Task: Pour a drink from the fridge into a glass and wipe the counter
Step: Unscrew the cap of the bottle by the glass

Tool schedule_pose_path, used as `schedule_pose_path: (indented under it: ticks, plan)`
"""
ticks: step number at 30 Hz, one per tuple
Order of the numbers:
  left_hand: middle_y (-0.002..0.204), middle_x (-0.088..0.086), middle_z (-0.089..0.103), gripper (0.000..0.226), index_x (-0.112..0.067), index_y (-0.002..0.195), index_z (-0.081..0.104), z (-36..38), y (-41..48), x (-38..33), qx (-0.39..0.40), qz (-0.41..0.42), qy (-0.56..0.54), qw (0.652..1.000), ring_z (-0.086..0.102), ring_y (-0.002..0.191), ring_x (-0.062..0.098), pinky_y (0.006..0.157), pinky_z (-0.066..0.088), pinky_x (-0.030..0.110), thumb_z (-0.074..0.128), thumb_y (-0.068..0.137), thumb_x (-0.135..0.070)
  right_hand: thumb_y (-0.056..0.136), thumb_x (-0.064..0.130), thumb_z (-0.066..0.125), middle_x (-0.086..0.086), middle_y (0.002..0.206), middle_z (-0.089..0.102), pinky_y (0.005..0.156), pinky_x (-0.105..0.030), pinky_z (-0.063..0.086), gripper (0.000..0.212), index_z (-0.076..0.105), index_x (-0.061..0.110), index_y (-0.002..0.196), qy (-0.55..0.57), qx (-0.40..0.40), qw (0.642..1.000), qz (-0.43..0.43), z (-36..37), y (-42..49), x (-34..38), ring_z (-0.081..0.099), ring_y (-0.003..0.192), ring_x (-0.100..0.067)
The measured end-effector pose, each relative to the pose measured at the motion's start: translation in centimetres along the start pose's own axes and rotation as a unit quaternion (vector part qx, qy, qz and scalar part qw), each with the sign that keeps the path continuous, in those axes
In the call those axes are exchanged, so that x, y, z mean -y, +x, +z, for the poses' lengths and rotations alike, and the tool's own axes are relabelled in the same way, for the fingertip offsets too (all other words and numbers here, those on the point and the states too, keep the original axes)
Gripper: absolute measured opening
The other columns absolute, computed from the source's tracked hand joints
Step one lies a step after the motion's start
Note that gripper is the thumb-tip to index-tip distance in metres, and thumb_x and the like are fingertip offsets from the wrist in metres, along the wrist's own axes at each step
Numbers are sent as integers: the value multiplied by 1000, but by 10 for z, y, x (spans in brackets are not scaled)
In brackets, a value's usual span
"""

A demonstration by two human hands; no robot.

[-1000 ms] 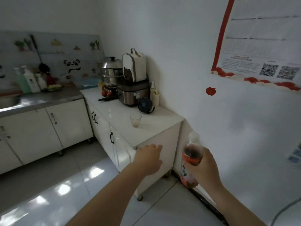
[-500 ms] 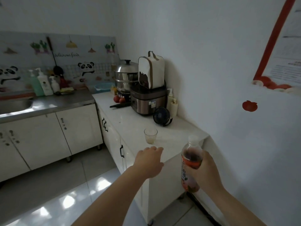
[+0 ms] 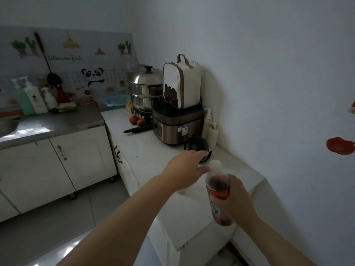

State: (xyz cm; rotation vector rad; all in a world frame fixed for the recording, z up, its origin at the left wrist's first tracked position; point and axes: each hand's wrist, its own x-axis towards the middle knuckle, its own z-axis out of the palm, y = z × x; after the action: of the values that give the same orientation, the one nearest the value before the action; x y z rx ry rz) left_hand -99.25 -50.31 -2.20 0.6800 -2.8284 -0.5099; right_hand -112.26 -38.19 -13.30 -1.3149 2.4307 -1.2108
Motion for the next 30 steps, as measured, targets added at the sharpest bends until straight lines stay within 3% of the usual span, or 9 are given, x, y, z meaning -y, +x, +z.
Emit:
schedule_pose_path:
  ticks: [8, 13, 16, 21, 24, 26, 30]
  plan:
    - [124, 3, 54, 37, -25, 132, 46, 7, 73, 8, 73, 5, 42, 996, 53, 110, 21, 90, 47, 34, 49, 95, -33, 70, 35, 75, 8, 104, 47, 68, -11, 37, 48, 39, 37, 101, -67, 87, 992, -59, -2, 70, -20, 51, 85, -5]
    - [109, 6, 54, 25, -17, 120, 46, 21, 95, 24, 48, 25, 102, 993, 54, 97, 22, 81, 47, 34, 43, 98, -28, 67, 39, 70, 11, 106, 52, 76, -23, 51, 45, 39, 45, 98, -68, 146, 984, -77, 4, 106, -32, 57, 86, -6]
    - [97, 4, 55, 14, -15, 106, 48, 32, 103, 32, 15, 8, 111, 994, 57, 90, 22, 71, 44, 31, 44, 97, -25, 67, 40, 70, 9, 111, 52, 78, -27, 52, 49, 44, 35, 109, -71, 153, 983, -65, 10, 116, -34, 57, 88, -9]
    - [84, 7, 57, 35, -13, 99, 51, 33, 115, 35, 15, -91, 90, 992, 59, 81, 25, 71, 48, 38, 32, 100, -42, 74, 38, 69, 4, 118, 48, 73, -23, 42, 57, 40, 25, 121, -98, 168, 978, -69, 17, 126, -31, 52, 91, -13]
    - [89, 4, 50, 35, -12, 109, 51, 25, 117, 41, 61, -63, 140, 986, 57, 89, 24, 77, 49, 39, 35, 100, -42, 73, 39, 69, 6, 115, 48, 70, -23, 44, 54, 42, 27, 118, -97, 159, 980, -77, 20, 130, -32, 49, 84, -10]
    - [103, 7, 52, 30, -15, 120, 48, 21, 118, 46, 97, -17, 147, 984, 56, 99, 24, 83, 51, 38, 42, 98, -36, 72, 38, 70, 8, 111, 46, 71, -23, 47, 54, 42, 27, 117, -87, 150, 983, -59, 20, 131, -32, 52, 84, -10]
    - [128, 3, 50, 43, -24, 139, 34, 19, 124, 62, 83, 11, 105, 991, 54, 109, 22, 91, 50, 40, 45, 98, -30, 71, 40, 71, 7, 110, 49, 72, -23, 50, 52, 42, 29, 113, -81, 141, 986, -48, 22, 139, -30, 55, 85, -10]
